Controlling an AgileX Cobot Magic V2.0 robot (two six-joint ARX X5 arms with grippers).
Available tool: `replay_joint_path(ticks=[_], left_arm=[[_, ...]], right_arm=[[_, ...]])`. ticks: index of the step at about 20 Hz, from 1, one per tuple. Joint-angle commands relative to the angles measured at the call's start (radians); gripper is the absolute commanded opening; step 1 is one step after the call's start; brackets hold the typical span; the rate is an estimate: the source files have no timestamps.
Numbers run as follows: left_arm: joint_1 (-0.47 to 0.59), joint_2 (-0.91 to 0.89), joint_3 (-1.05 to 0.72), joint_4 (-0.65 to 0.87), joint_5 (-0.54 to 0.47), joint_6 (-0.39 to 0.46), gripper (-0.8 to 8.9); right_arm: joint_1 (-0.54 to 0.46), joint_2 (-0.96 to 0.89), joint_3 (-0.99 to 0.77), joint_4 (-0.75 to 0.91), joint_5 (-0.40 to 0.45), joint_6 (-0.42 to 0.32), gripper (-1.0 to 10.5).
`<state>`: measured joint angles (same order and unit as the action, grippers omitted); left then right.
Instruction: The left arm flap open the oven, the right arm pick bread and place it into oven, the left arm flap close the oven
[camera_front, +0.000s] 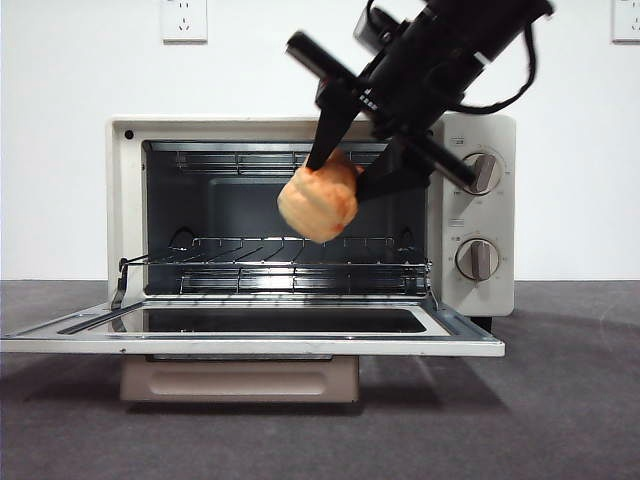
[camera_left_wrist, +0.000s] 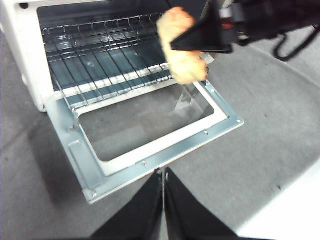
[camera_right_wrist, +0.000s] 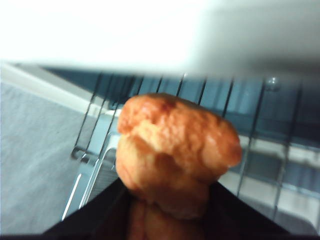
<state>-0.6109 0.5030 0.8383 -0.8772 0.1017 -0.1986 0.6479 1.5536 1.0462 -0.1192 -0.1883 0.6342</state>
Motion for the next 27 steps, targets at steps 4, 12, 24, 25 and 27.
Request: replay_joint_path(ticks=[4,12,24,25,27], left_arm=[[-0.005,0.003,0.041,-0.031,-0.005,0.029,0.1],[-0.005,0.003,0.041,-0.035,-0.005,0.029,0.1],[-0.005,0.003,0.041,-0.037,-0.005,0.029,0.1],[-0.005,0.003,0.041,-0.04,-0.005,0.029,0.1],[-0.005,0.003,0.041,-0.045,-0.006,0.029,0.1]], right_arm=[[0.011,0.055,0.035,0.039,0.09,0.018,1.7],[0.011,0.056,0.035,0.037,0.151,0.016,1.9],[0.011,0.056,0.035,0.028,0.169,0.017,4.3],[0.011,0.056,0.035,0.027,0.169,0.017,4.3],[0.011,0.047,0.035,0.019,0.166,0.017,4.3]])
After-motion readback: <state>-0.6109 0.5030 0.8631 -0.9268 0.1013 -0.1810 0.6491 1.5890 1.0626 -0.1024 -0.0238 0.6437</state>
